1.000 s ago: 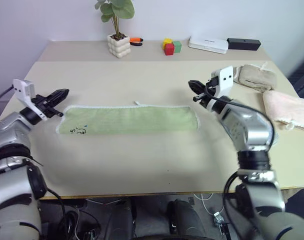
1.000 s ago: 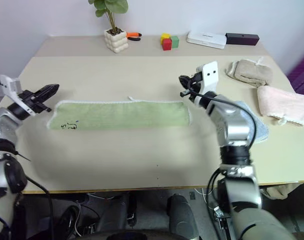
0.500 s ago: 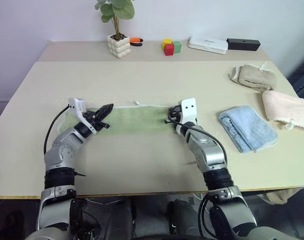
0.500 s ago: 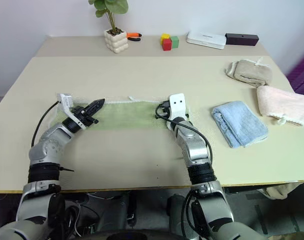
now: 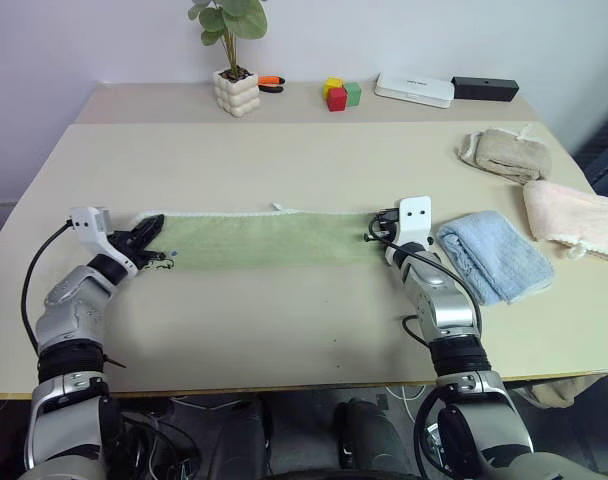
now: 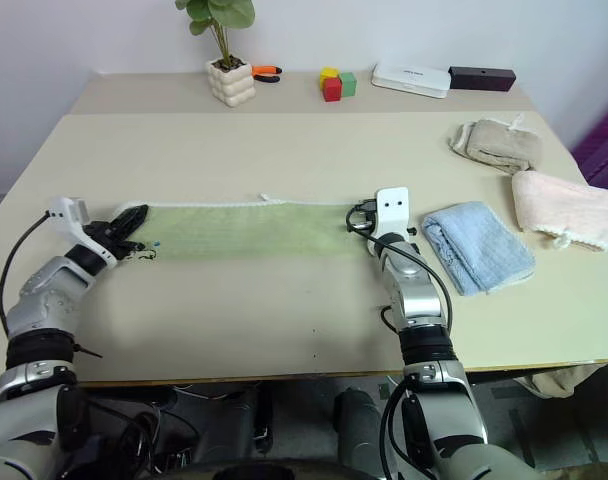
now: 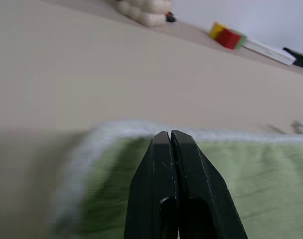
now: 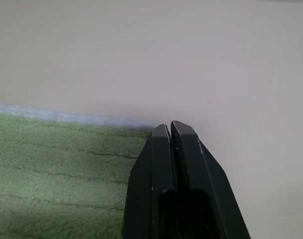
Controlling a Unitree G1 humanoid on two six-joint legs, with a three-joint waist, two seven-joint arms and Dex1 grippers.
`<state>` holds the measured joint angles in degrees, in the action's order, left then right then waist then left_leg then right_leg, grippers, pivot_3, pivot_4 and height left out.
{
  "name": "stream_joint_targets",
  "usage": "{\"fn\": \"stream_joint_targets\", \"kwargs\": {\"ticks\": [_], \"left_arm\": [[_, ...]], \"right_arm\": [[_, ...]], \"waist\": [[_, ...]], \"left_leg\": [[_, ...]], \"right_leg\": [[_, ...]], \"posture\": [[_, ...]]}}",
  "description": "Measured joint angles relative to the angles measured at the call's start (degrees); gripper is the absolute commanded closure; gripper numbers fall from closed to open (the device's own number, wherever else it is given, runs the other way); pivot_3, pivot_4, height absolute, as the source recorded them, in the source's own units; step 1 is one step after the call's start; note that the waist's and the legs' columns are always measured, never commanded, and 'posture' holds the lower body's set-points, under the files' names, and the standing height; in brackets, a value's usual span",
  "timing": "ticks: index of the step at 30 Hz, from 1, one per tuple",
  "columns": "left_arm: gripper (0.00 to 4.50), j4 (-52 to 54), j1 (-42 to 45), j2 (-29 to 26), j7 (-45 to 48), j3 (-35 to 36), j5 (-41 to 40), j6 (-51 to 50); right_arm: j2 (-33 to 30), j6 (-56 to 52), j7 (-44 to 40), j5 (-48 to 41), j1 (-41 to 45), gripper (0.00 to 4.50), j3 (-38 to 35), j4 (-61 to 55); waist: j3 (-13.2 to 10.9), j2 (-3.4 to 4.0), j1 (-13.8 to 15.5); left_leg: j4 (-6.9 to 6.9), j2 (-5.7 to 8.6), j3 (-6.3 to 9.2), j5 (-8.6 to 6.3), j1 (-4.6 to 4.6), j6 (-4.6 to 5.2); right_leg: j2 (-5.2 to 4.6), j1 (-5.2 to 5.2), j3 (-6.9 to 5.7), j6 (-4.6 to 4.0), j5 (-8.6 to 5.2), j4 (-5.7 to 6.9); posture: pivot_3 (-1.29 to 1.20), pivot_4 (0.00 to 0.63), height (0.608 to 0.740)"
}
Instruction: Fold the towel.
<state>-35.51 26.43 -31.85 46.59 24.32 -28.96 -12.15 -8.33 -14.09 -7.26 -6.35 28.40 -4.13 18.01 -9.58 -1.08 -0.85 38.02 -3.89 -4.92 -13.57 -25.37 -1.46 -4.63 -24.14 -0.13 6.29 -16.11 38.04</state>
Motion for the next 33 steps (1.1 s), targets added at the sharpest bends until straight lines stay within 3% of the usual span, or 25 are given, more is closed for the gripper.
{"fn": "stream_joint_targets", "kwargs": {"ticks": [3,9,12,21,26,33], "left_arm": [[3.15,1.7,-1.8,-0.6,3.0,-0.1,-0.6,-0.7],[0.02,6.4,-2.9,-2.1,8.6,-2.0,-0.6,-0.3],[0.0,8.7,-3.1,-4.4,12.6,-2.1,-1.4,-0.8],[0.0,9.6,-2.5,-10.2,26.6,-3.4,-2.4,0.2],[0.0,8.9,-1.8,-11.4,34.6,-5.3,-2.5,1.3],[0.0,7.6,1.0,-11.3,40.1,-8.4,-2.4,1.3]], "right_arm": [[0.6,-3.3,-5.1,-6.7,-0.2,3.17,-2.4,-3.0],[-3.8,-13.8,-10.5,-17.6,-0.1,0.08,-7.1,-12.0],[-6.8,-23.4,-10.2,-24.4,-1.1,0.03,-12.5,-16.5],[0.2,-44.2,7.6,-50.4,-11.0,0.03,-26.9,-31.9],[0.5,-48.5,16.4,-63.2,-18.2,0.03,-28.1,-37.9],[1.2,-45.0,30.6,-80.8,-22.3,0.03,-25.0,-38.6]], "waist": [[0.0,0.01,0.0],[0.0,0.01,0.2],[0.0,0.01,0.1],[0.0,0.02,0.2],[0.0,0.02,0.1],[0.0,0.01,-0.1]], "left_leg": [[-0.01,-0.01,0.0,0.0,-0.01,0.0],[-0.01,-0.01,0.01,-0.01,-0.01,0.01],[-0.08,-0.02,0.01,-0.01,0.0,0.02],[-0.13,-0.03,-0.01,-0.02,-0.01,0.02],[-0.13,-0.02,0.01,-0.03,0.0,0.04],[-0.13,-0.03,0.06,-0.03,0.0,0.05]], "right_leg": [[0.0,0.0,0.0,0.0,0.0,0.0],[-0.01,0.02,-0.01,-0.01,0.0,-0.03],[0.0,0.0,-0.01,-0.02,-0.01,-0.03],[-0.02,-0.02,-0.01,-0.03,-0.01,-0.07],[-0.02,0.0,-0.01,-0.04,-0.02,-0.08],[0.0,0.0,-0.01,-0.04,-0.02,-0.08]], "posture": [[0.0,0.15,0.735],[0.0,0.15,0.735],[0.0,0.15,0.735],[0.0,0.15,0.735],[0.0,0.15,0.735],[0.0,0.15,0.735]]}}
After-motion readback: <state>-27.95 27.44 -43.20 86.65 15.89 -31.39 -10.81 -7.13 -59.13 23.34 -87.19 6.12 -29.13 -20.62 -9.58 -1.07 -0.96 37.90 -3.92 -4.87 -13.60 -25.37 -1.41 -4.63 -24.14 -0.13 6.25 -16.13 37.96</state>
